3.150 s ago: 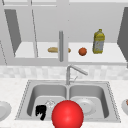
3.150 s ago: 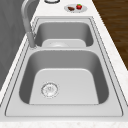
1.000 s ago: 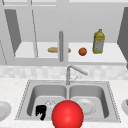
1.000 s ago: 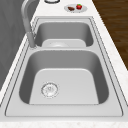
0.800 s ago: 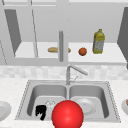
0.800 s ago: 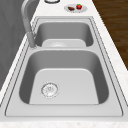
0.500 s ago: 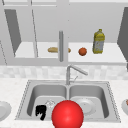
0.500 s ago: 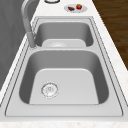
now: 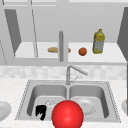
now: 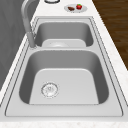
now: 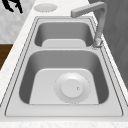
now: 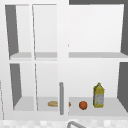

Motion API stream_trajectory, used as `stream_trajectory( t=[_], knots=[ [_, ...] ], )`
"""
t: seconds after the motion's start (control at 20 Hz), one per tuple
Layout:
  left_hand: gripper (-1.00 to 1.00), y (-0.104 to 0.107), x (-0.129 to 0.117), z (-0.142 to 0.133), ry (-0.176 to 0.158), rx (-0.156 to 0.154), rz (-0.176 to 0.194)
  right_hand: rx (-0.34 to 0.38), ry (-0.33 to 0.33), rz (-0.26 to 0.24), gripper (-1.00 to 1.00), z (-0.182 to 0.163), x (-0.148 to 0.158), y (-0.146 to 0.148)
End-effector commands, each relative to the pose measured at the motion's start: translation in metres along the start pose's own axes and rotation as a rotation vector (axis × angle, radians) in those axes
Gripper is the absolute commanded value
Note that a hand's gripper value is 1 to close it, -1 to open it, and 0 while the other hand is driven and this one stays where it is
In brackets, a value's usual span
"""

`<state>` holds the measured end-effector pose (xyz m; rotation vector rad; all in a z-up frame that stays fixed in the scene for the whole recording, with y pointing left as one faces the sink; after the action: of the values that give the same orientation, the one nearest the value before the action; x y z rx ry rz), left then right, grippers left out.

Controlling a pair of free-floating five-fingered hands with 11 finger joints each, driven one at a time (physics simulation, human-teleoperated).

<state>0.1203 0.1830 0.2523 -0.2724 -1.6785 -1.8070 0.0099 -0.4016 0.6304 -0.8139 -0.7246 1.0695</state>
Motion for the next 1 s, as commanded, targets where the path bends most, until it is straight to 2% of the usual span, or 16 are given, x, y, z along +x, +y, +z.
stream_trajectory(
  t=[0.0, 0.95],
  knots=[
    [0.00, 0.000, 0.000, 0.000, 0.000, 0.000, 0.000, -0.022, 0.046, -0.026, -1.00, -0.004, 0.022, 0.006],
    [0.00, 0.000, 0.000, 0.000, 0.000, 0.000, 0.000, -0.062, 0.229, -0.135, -1.00, -0.009, 0.099, 0.011]
  ],
)
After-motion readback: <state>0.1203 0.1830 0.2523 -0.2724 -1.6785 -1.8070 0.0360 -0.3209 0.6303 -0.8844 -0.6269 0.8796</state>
